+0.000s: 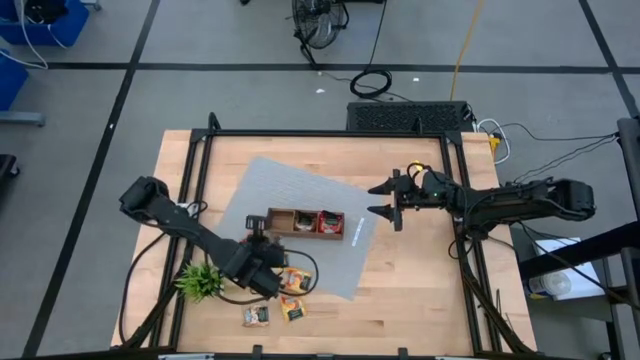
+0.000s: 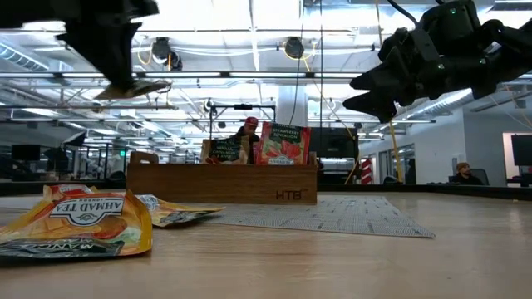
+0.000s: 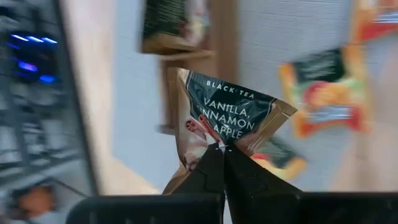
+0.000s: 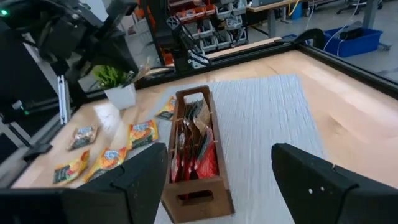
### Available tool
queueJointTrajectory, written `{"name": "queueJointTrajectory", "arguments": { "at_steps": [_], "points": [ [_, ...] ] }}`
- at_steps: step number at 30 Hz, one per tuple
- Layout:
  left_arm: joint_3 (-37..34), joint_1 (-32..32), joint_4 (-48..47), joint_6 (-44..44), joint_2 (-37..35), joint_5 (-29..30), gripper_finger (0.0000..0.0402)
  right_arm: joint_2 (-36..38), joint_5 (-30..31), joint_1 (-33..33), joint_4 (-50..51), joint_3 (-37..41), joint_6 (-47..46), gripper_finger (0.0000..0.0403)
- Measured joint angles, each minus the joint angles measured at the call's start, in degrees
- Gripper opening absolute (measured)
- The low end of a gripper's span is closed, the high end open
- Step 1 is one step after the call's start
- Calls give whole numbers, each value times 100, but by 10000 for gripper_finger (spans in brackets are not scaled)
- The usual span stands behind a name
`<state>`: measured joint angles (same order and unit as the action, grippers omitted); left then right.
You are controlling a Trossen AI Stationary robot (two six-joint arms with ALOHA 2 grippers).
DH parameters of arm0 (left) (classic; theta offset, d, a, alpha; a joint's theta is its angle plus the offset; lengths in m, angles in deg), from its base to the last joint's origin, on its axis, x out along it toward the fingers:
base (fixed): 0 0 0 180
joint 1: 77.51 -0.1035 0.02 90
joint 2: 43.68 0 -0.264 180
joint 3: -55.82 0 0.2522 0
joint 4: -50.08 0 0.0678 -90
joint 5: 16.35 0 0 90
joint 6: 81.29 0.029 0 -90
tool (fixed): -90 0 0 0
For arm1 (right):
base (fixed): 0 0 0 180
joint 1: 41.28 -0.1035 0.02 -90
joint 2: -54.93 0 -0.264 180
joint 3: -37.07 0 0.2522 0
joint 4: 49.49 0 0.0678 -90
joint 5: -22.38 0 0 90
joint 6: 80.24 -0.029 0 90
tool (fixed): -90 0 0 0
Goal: Pick & Place Tea
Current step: Put the brown tea bag into the wooden organizer
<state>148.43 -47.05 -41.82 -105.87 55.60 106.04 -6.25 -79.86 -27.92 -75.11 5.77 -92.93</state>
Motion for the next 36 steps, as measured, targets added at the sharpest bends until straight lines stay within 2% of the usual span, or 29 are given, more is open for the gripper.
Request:
{"name": "queueJointTrajectory", "arguments": {
  "at_steps": [4, 8, 11, 13, 17, 21, 27, 36],
  "points": [
    [-57, -225, 47, 358, 9, 816, 0, -438, 12, -304, -748, -103, -8, 267],
    [-73, -545, 192, 1046, 7, 2049, 0, -1023, 36, -556, -1267, -483, 250, 267],
    [-74, -829, 923, 2098, 2, 2789, 0, -1491, 103, -639, -1264, -854, 464, 267],
    [-74, -992, 1734, 3065, 3, 3051, 0, -1795, 298, -672, -1274, -1058, 584, 267],
    [-70, -1222, 3720, 5195, 148, 3190, 0, -2285, 330, -673, -1324, -1328, 644, 267],
    [-68, -1373, 4795, 6520, 382, 3280, 0, -2533, 306, -673, -1859, -1390, 628, 267],
    [-70, -1521, 4952, 6800, 710, 3276, 0, -2574, -14, -673, -2349, -1397, 412, 256],
    [-72, -1506, 5768, 7543, 776, 3490, 0, -2571, 14, -625, -2301, -1414, 373, 218]
  ]
}}
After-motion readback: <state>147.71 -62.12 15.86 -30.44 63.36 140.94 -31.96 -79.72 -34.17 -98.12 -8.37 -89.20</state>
